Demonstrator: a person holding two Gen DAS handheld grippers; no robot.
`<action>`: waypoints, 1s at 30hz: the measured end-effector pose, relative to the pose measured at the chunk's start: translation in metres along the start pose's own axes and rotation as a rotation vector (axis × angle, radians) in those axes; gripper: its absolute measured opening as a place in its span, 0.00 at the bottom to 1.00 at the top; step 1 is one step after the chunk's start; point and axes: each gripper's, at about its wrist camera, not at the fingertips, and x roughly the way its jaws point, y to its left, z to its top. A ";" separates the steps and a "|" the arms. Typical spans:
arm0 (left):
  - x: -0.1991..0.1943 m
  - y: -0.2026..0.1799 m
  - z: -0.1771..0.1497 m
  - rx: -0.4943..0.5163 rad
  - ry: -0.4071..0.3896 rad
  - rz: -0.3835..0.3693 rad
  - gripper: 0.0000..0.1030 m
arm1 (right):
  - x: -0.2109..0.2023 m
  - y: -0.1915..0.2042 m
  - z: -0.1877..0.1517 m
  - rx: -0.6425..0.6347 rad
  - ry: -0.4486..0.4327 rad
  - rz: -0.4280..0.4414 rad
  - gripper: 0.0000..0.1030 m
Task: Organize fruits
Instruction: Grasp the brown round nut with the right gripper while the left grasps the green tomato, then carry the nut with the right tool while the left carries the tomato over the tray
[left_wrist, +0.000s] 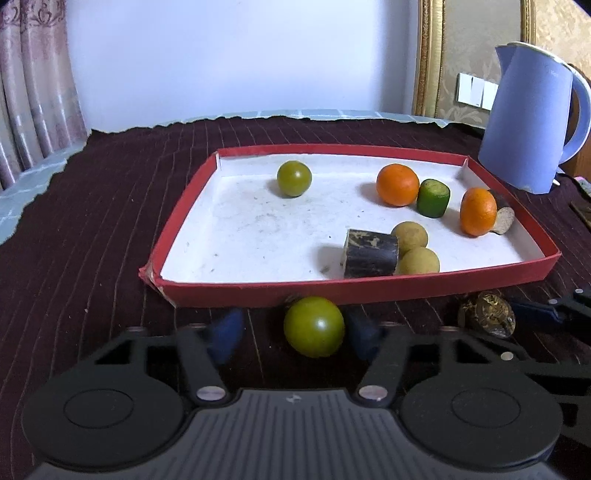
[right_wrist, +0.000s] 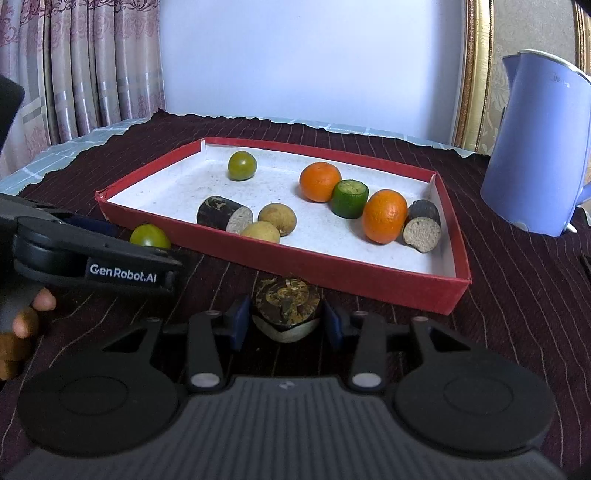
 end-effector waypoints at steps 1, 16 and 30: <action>0.000 -0.001 0.001 0.005 0.003 -0.001 0.42 | 0.000 0.000 0.000 -0.002 0.000 -0.001 0.39; -0.022 0.000 0.003 0.012 -0.039 -0.018 0.31 | -0.016 0.000 0.001 0.017 -0.042 0.007 0.39; -0.019 -0.003 0.043 0.056 -0.083 0.049 0.31 | -0.024 -0.011 0.031 0.041 -0.131 -0.008 0.39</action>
